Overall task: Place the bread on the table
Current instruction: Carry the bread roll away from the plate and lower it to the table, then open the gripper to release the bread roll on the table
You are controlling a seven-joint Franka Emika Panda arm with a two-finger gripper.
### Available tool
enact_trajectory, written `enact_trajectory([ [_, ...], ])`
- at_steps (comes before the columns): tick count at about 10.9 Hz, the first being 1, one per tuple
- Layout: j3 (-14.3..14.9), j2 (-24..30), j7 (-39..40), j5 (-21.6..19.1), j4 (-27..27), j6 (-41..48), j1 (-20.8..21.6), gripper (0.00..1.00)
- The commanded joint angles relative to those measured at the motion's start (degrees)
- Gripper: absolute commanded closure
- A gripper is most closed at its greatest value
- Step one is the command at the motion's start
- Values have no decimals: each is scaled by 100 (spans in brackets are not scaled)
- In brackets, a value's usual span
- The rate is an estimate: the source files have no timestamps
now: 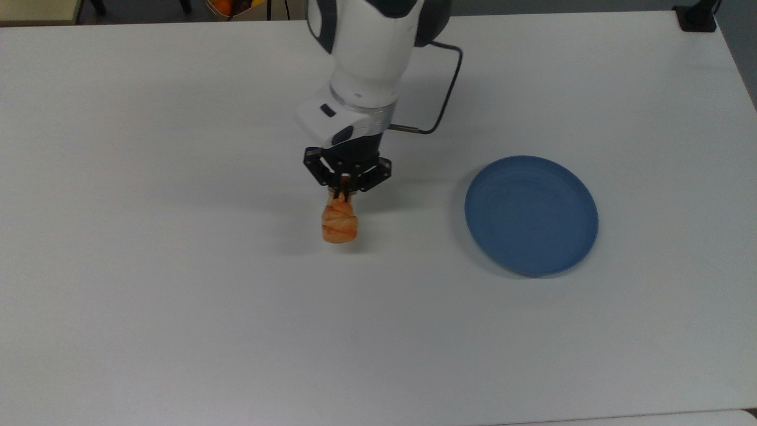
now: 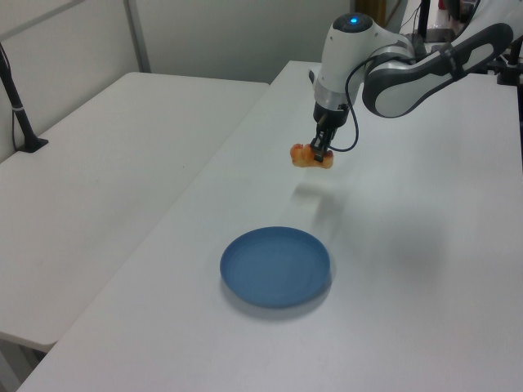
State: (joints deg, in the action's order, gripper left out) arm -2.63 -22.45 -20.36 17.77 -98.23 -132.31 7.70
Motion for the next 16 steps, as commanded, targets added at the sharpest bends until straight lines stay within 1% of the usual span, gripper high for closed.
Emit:
enact_trajectory([
  [1, -9, -48, 348, 7, -258, -354, -294, 93],
  [2, -9, -135, 366, 7, -232, -461, -417, 91],
  [4, -9, -329, 550, 16, -205, -471, -471, 91],
  [5, -9, -408, 559, 33, -188, -479, -480, 88],
  [6, -9, -461, 559, 42, -187, -479, -532, 76],
  [7, -9, -462, 551, 25, -187, -479, -567, 30],
  [8, -9, -462, 542, 16, -187, -471, -568, 3],
  [9, -9, -462, 550, 16, -187, -462, -577, 0],
  [16, -9, -462, 524, 16, -187, -418, -568, 0],
])
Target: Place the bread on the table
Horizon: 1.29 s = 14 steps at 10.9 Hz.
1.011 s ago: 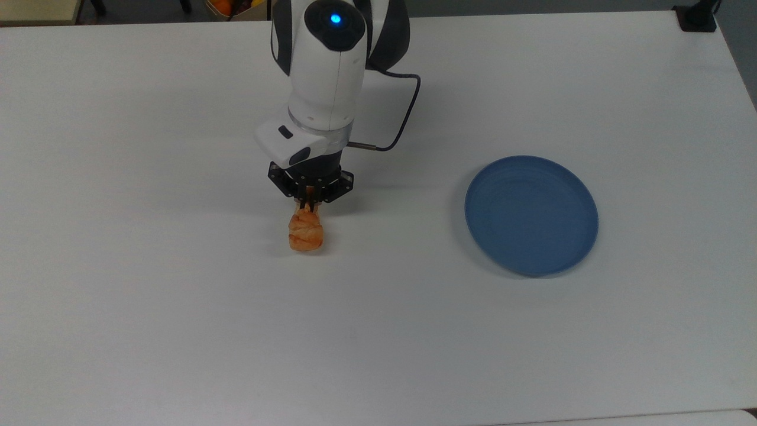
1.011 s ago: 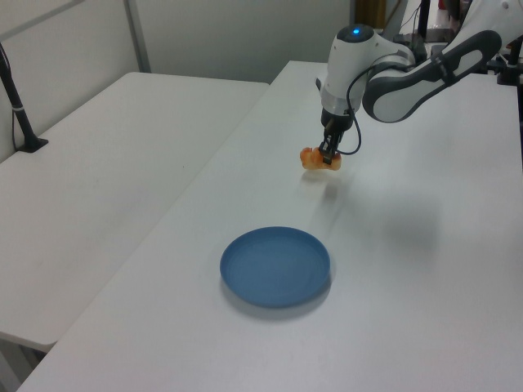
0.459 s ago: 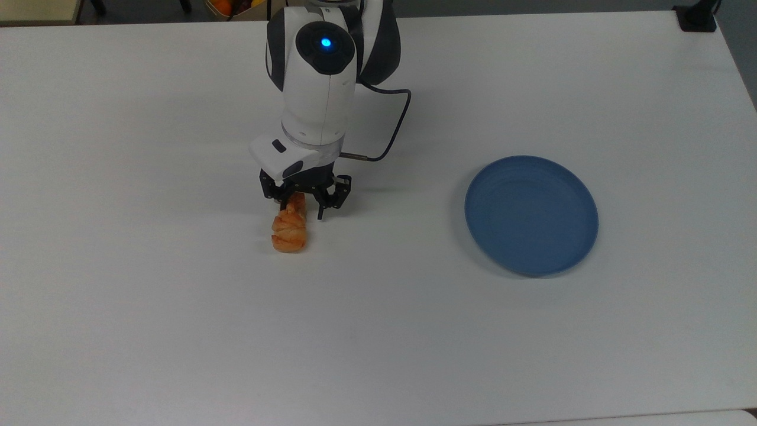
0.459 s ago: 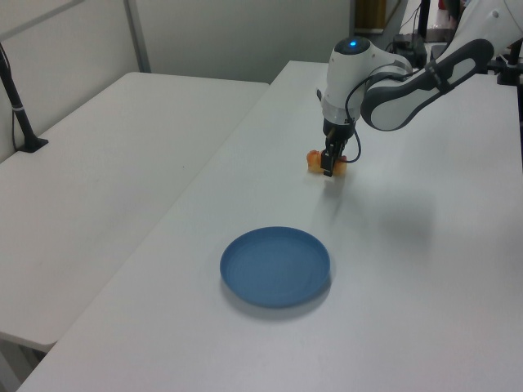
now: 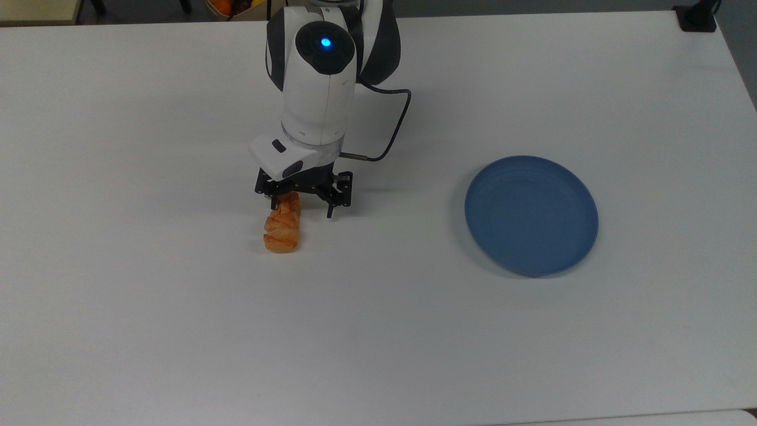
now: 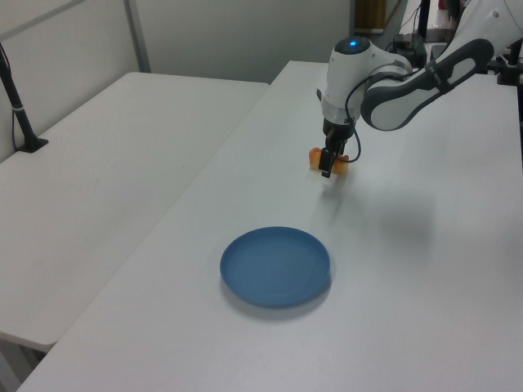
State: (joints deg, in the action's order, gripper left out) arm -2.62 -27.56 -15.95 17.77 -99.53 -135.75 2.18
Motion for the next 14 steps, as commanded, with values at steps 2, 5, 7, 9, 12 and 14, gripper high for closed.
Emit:
enact_trajectory([
  [2, -10, 102, 57, 16, -49, -57, -24, 0],
  [5, -10, 374, 83, -2, 240, 668, -16, 0],
  [7, -37, 671, 92, -193, 557, 1302, 2, 0],
  [9, -45, 1224, 406, -737, 584, 1969, 28, 0],
  [12, 51, 2068, 1162, -1178, 575, 3261, 55, 0],
  [14, 418, 2569, 1733, -1546, 575, 3852, 133, 0],
])
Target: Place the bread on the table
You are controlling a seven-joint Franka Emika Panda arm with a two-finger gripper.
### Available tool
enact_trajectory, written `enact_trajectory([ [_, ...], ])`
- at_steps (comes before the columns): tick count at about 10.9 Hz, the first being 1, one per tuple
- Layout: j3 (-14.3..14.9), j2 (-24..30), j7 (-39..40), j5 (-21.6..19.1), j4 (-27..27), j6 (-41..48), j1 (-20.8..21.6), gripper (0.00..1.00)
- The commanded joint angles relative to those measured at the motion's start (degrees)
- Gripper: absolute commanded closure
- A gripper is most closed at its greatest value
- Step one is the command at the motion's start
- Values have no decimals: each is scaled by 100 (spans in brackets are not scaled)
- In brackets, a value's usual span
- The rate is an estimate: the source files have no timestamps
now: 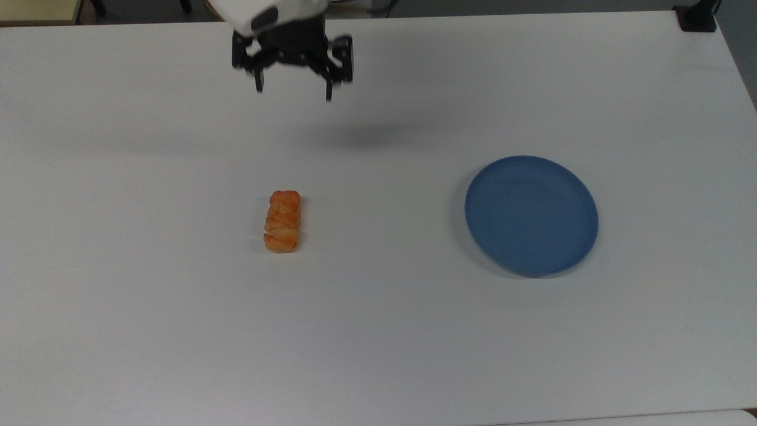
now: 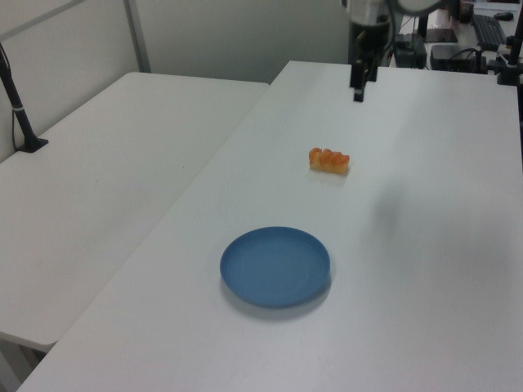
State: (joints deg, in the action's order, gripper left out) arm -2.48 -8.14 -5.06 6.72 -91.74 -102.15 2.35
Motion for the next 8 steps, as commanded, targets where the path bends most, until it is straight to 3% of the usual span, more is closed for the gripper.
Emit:
enact_trajectory([
  [1, 563, 829, 672, -548, -239, 625, 213, 0],
  [3, 722, 1059, 743, -454, -257, 1020, 328, 0],
  [8, 731, 1244, 761, -444, -257, 1127, 38, 0],
])
